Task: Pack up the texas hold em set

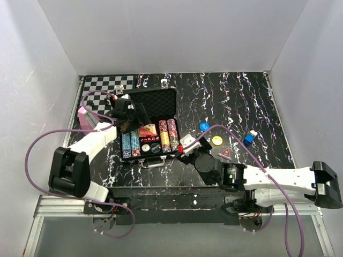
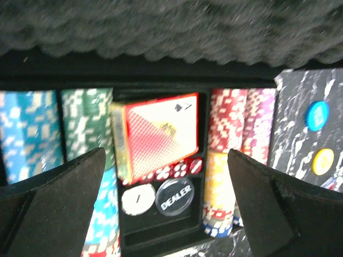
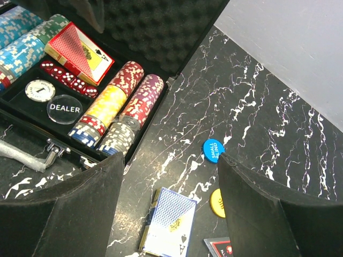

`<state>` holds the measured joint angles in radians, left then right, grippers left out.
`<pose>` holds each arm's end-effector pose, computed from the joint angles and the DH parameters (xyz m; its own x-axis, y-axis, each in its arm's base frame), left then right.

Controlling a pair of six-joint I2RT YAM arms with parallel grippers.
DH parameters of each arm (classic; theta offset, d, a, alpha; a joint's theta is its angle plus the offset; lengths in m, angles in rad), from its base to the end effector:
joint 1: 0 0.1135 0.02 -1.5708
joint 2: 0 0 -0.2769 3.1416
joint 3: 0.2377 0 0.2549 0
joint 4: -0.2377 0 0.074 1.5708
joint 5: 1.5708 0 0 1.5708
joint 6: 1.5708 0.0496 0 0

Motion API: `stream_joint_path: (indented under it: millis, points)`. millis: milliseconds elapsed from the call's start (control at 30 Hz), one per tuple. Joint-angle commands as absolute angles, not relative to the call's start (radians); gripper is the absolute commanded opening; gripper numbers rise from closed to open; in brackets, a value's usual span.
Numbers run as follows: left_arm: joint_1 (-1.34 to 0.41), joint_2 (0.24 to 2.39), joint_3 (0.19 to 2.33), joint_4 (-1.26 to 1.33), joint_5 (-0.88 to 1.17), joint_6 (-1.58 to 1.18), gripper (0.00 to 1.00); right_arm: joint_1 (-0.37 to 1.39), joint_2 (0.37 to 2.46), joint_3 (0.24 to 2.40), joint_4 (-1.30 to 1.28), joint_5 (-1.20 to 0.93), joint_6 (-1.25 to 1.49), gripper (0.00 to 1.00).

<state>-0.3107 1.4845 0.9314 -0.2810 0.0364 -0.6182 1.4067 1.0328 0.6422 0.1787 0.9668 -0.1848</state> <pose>0.3055 -0.1000 0.2188 -0.7653 -0.3626 -0.5319 -0.1408 0.9005 -0.4113 0.0778 0.2202 0.2910 0.0450 -0.3669 -0.9292 -0.4279 0.8334 -0.3498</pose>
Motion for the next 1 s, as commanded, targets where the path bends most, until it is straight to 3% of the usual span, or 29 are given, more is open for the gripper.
stream_joint_path:
  millis: [0,500,967]
  points:
    - [-0.308,1.367,0.988,-0.393,-0.09,-0.543,0.98,1.405,1.02,0.644,0.198,0.988,-0.16,0.77]
    - [-0.31,1.433,0.969,-0.318,0.112,-0.58,0.98,1.405,1.046,0.663,0.198,0.992,-0.152,0.77]
    - [-0.342,1.549,0.999,-0.308,0.08,-0.569,0.98,1.405,1.028,0.652,0.161,1.008,-0.117,0.76]
